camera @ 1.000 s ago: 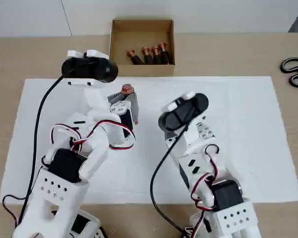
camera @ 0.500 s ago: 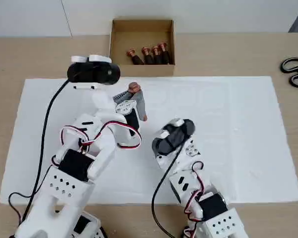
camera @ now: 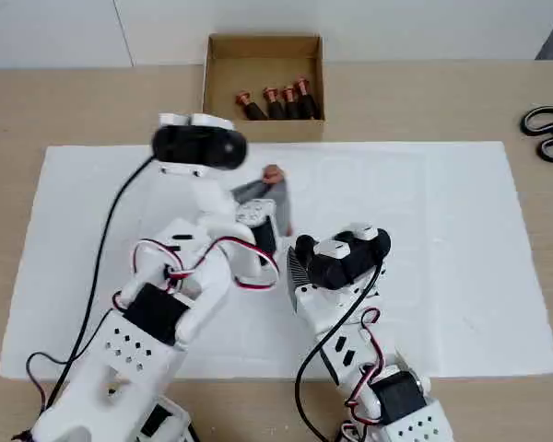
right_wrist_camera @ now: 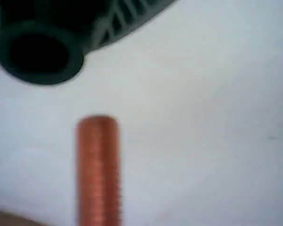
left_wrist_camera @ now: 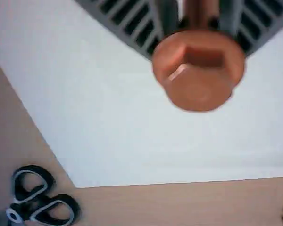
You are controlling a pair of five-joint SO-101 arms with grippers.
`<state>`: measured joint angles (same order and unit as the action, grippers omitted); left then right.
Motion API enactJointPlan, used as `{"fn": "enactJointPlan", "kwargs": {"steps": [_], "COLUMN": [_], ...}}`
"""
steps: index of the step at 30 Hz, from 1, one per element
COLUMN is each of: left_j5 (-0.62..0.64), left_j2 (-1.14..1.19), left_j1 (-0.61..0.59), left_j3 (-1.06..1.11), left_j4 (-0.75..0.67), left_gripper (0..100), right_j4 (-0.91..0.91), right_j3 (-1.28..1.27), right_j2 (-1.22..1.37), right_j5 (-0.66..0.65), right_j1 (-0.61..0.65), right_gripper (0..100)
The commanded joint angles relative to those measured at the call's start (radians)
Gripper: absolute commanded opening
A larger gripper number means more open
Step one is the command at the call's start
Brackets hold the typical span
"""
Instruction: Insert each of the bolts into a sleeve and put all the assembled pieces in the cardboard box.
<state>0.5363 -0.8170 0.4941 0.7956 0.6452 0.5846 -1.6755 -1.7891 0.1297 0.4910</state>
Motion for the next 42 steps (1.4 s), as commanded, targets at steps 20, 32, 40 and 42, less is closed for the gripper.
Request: {"fn": "enactJointPlan", "kwargs": {"steps": [20,32,40,42], "left_j5": [-0.094,-0.104,-0.11,-0.149], "left_j2": [-0.035,-0.035,-0.035,-0.035], "left_j1": [0.084,0.086,0.086,0.087], "left_j3": [0.139,0.116,0.117,0.116], "left_j4": [-0.229,-0.138,-0.135,-0.109], "left_gripper": [1,1,1,1], "right_j4": [0.002,0.002,0.002,0.002], "right_j3": [-0.006,-0.006,-0.006,-0.006], "right_j2": [-0.019,-0.019,-0.019,-0.019], "right_j5": [0.008,0.008,0.008,0.008], "right_j1": [0.007,0.007,0.007,0.007], "right_gripper": [0.4,0.4,0.4,0.4]}}
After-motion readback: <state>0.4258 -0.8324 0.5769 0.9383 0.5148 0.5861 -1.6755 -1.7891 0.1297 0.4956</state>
